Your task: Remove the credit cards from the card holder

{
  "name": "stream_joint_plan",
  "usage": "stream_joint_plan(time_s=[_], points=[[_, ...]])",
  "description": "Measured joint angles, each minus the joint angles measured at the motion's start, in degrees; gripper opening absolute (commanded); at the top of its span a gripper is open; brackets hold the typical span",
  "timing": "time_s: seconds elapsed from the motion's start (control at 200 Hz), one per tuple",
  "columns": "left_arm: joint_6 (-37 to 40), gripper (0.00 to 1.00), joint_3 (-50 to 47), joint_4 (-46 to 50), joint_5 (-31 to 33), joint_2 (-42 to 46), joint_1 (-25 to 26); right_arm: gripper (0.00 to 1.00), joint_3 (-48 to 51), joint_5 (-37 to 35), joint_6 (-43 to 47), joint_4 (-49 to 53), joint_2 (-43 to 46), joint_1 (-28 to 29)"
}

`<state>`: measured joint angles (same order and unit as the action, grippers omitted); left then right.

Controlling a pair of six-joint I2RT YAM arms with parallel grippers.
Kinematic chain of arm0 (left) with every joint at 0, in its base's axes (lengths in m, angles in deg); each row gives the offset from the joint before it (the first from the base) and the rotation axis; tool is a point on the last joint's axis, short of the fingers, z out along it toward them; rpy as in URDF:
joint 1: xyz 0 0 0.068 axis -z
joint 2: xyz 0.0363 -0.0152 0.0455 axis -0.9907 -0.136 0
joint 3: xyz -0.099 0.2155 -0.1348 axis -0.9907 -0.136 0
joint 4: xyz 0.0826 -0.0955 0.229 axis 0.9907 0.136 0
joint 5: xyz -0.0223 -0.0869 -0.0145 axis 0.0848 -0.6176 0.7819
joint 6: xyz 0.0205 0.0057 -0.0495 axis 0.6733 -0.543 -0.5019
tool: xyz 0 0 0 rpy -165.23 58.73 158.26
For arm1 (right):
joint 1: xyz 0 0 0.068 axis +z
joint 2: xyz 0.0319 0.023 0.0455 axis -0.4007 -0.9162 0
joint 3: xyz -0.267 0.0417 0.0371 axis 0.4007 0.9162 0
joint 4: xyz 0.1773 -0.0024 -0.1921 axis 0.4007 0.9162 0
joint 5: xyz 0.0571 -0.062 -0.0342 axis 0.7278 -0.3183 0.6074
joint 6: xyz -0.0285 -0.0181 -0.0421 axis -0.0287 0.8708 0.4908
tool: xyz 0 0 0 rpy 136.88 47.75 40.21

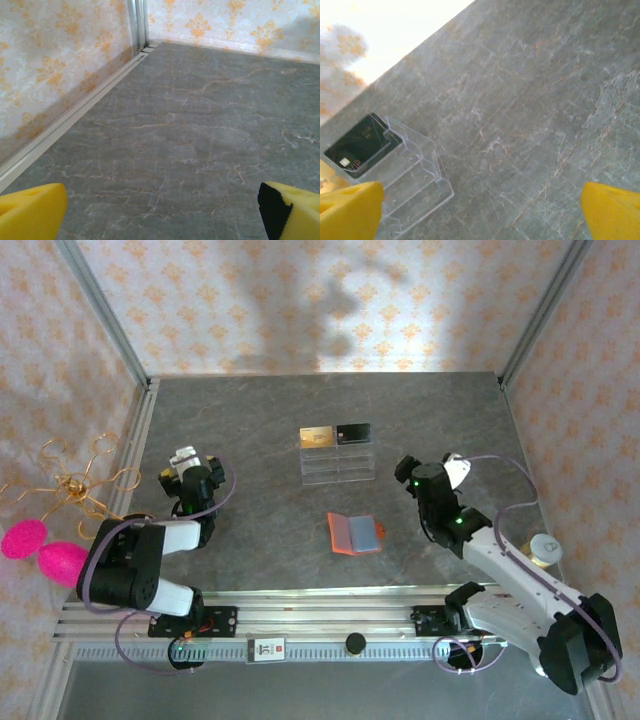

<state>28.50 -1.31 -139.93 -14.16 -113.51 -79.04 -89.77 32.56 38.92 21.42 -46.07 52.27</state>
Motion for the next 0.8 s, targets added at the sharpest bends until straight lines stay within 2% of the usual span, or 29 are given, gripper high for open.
stream_joint_plan(time_s=[0.065,0.22,0.335,0.445,0.571,0.711,0.801], points=[[0.42,1.00,-2.34,-7.08,-1.25,-1.64,-0.68,1.00,0.00,-1.16,0.24,-0.07,0.92,0.00],[0.76,1.00,-5.09,-13.22,-4.83,-2.23,-1.79,1.00,0.04,-5.01,2.51,-1.64,1.20,0.00],[1.14,1.00,-11.21,-26.01,-5.73,-4.81,-1.79,1.00,1.11,-7.26,5.51,-5.31,1.60,0.00],[1.18,0.99,-11.04,-25.35,-5.49,-4.85,-1.88,1.00,2.97,-8.79,9.99,-10.23,1.70,0.00],[1.22,0.99,-8.98,-26.25,-5.31,-4.98,-1.49,0.99,3.65,-13.73,15.13,-16.02,-0.37,-0.11],[1.27,0.99,-8.94,-26.47,-5.35,-4.98,-1.36,1.00,3.67,-19.23,24.94,-25.90,-6.93,-0.87],[1.62,0.99,-8.94,-26.53,-5.38,-4.98,-1.36,1.00,4.17,-19.02,30.32,-32.28,-11.74,-3.74]])
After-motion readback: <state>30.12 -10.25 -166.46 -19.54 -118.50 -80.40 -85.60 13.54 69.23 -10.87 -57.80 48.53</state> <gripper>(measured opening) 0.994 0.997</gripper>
